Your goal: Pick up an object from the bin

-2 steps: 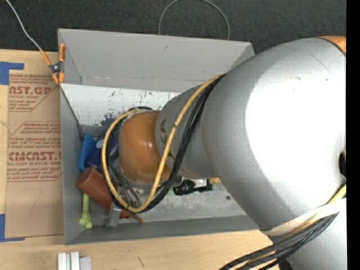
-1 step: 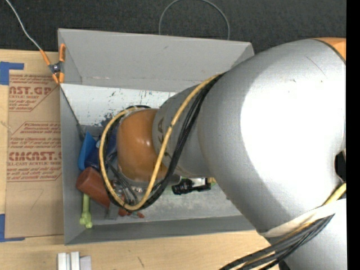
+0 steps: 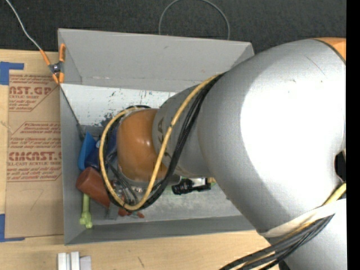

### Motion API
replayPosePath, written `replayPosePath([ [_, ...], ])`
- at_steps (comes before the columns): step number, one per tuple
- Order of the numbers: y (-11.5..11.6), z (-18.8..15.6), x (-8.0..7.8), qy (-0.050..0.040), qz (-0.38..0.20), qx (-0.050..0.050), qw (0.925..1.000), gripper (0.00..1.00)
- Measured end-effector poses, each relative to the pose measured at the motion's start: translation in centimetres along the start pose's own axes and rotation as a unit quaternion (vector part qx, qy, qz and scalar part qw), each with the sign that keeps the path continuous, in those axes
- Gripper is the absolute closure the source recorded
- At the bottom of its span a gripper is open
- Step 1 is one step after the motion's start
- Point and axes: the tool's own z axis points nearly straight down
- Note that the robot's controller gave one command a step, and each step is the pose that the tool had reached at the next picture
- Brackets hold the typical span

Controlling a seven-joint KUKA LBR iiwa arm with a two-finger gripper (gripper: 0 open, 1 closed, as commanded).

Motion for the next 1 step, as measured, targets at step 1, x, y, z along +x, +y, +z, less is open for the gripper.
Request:
replayPosePath([
  [1,-0.03,-0.25,0.05,0.0001,0.0,0.0,1.0,1.0],
])
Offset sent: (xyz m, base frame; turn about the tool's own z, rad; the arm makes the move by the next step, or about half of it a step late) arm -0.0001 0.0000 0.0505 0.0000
